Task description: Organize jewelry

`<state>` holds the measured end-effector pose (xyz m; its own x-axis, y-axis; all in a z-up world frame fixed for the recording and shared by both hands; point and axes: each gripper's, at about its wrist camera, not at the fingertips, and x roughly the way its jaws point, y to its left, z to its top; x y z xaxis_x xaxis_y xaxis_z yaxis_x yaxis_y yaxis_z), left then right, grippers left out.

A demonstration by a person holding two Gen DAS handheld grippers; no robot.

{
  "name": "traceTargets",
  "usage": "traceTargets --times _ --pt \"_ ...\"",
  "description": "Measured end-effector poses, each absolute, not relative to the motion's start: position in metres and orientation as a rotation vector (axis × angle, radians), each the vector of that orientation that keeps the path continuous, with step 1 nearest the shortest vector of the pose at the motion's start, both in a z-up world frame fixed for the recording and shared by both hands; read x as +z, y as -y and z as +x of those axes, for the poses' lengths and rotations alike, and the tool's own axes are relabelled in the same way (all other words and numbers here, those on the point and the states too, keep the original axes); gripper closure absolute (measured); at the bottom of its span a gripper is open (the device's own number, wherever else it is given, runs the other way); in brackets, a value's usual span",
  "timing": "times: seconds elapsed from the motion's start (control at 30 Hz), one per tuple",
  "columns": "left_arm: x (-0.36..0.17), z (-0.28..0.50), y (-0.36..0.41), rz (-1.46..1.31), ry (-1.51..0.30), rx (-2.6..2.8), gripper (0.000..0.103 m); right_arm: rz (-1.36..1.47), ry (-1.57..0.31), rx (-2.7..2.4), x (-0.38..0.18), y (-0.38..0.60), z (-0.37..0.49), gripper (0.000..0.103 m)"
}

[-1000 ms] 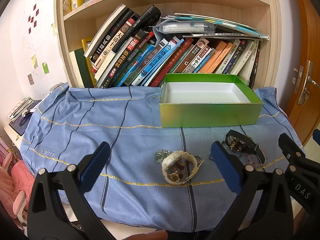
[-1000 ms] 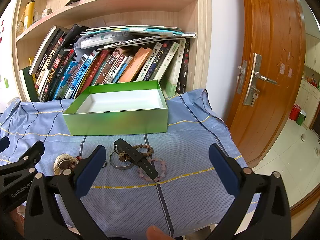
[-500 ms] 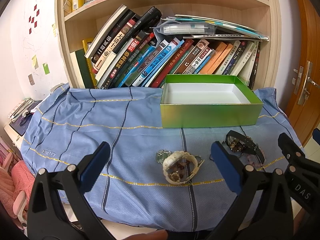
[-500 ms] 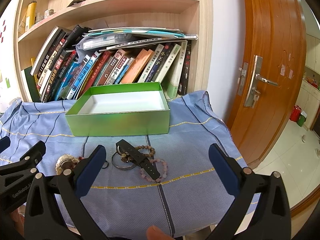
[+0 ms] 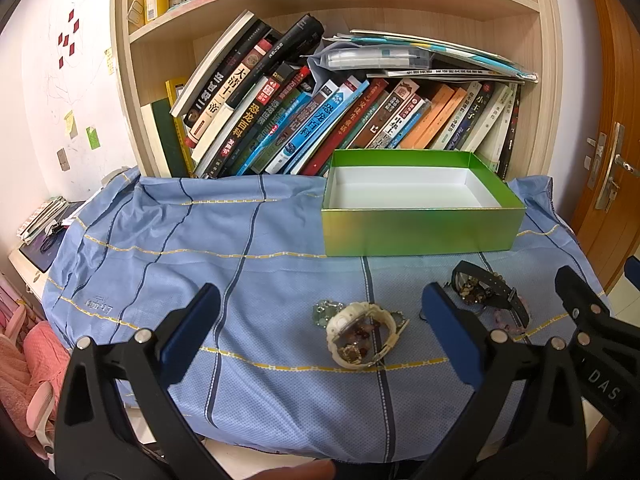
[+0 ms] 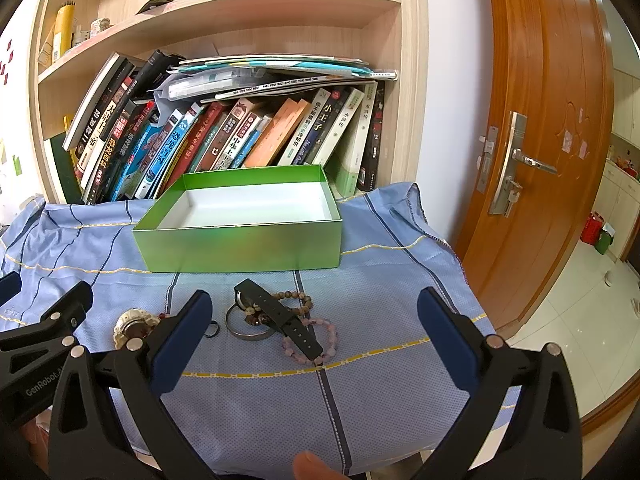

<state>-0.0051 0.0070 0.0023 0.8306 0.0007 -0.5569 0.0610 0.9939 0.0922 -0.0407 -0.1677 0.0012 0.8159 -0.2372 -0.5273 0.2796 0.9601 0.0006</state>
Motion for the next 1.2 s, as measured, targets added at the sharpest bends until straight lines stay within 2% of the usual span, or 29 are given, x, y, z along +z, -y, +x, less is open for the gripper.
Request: traceTargets --times 1.2 --pt "-0.0039 -0.0027 -0.0087 0.102 -0.61 -0.033 0.004 0.079 -0.554 -0.273 0.0 0.1673 -0.0417 0.003"
